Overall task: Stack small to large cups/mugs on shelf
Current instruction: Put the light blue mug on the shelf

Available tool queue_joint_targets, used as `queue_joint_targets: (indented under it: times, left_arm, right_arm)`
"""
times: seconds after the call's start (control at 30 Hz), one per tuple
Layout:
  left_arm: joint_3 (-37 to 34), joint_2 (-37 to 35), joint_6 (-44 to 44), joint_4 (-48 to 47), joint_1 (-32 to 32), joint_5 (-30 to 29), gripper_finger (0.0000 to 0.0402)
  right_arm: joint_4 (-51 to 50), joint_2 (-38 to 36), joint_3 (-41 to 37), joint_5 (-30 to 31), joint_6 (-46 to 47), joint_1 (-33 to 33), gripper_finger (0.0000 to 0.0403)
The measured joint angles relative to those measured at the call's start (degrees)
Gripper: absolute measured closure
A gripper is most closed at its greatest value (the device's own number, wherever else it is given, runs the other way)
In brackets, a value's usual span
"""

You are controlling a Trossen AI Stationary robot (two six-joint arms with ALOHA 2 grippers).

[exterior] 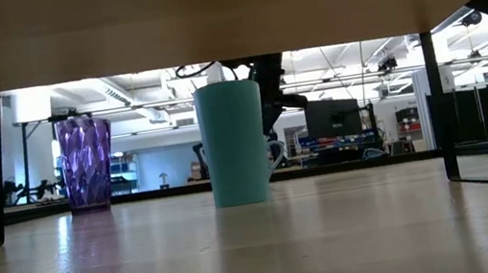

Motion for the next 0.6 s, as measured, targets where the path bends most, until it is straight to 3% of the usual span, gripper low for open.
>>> queue_joint_targets:
  times: [0.23,0.6]
  left_arm:
    - [0.02,-0.11,0.01,0.0,0.0,0.01,0.0402]
    - [0.02,-0.24,0.05,-0.04,0.0,0.02,0.0402]
  right_arm:
    - [-0.8,-0.09,-0.31,0.48,-0.03,0.7,0.0379]
    - [-0.73,0.02,-1.09,1.52,-0.18,1.6,0.0292]
